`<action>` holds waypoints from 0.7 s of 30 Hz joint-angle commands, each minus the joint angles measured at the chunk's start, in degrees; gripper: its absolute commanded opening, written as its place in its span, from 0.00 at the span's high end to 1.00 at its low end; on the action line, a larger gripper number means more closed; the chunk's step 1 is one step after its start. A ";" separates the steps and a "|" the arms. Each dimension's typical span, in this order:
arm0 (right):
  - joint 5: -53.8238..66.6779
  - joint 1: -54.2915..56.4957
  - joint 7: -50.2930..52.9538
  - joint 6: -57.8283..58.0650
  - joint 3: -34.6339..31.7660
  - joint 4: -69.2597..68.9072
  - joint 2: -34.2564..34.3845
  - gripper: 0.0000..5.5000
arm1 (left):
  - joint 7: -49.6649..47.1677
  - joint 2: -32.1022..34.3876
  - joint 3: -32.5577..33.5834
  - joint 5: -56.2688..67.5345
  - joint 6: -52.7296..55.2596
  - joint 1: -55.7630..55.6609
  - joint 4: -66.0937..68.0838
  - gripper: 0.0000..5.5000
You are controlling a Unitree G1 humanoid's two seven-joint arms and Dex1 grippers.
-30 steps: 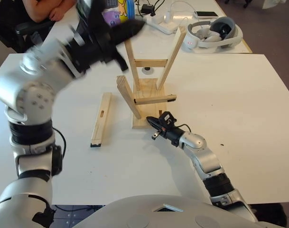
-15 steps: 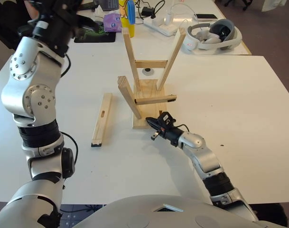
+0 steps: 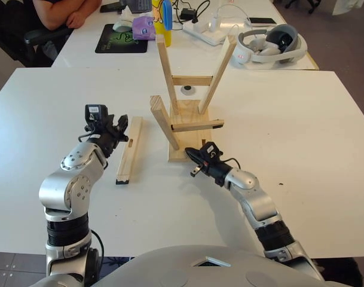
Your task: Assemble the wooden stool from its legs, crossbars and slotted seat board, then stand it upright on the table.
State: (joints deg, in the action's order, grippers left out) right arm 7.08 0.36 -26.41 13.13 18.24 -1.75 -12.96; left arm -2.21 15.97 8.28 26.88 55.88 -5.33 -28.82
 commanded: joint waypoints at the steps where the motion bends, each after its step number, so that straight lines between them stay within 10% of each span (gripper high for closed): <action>1: -2.03 -3.33 0.68 4.80 0.81 2.06 -1.23 1.00 | -0.48 -2.02 -2.76 -0.09 4.97 3.98 -2.30 0.48; 7: -2.59 -3.27 2.33 4.78 1.13 1.69 -0.38 1.00 | -0.52 -2.06 -5.47 -2.93 5.71 5.35 -2.23 0.31; 21: -2.47 -2.98 2.35 5.59 2.11 1.33 -0.29 1.00 | 2.55 -0.59 -5.29 -7.54 5.93 7.23 -0.74 0.31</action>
State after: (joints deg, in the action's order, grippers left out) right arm 6.85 -0.14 -24.23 14.22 18.97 -2.86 -12.38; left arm 0.00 15.07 2.71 20.07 61.16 1.03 -30.25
